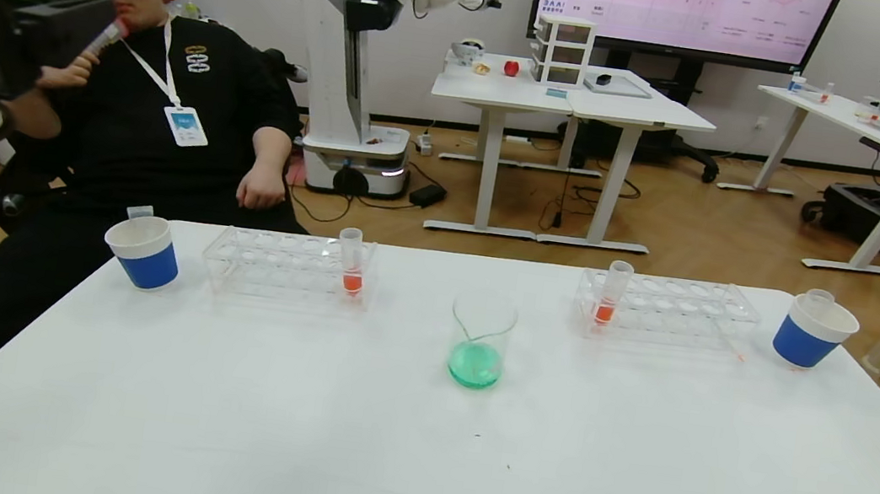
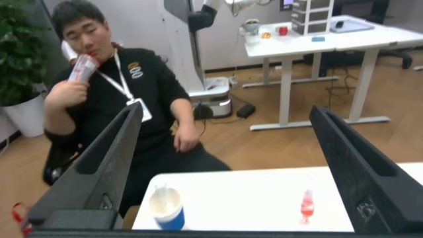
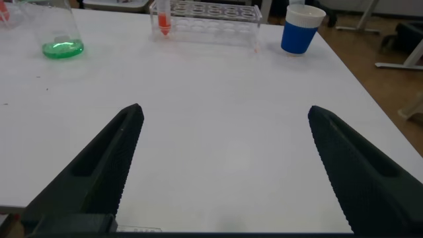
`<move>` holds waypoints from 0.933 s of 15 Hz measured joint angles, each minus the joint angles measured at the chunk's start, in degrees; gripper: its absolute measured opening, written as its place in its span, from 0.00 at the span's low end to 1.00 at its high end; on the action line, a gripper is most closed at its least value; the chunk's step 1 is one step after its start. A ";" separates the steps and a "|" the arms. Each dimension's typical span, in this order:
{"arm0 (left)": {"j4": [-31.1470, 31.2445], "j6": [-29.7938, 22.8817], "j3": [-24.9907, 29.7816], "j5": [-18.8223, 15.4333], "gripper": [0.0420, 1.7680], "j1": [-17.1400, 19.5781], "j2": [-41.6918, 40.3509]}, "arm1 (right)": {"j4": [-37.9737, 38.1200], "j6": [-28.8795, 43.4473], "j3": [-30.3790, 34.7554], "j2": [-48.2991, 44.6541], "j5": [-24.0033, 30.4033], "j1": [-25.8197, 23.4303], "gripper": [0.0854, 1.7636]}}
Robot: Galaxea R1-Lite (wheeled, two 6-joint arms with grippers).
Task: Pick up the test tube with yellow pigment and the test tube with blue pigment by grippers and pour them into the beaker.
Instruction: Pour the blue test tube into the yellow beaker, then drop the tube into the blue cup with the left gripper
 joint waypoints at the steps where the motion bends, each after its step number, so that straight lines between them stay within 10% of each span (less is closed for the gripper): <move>1: 4.46 0.48 1.65 0.07 0.99 0.76 -4.85 | 0.00 0.00 0.00 0.00 0.00 0.00 0.98; 8: 32.55 1.52 5.07 2.72 0.99 4.14 -33.24 | 0.00 -0.02 0.00 0.00 -0.02 0.00 0.98; 14: 36.45 1.26 13.08 -1.94 0.99 7.11 -50.80 | 0.00 -0.02 0.00 0.00 0.00 0.00 0.98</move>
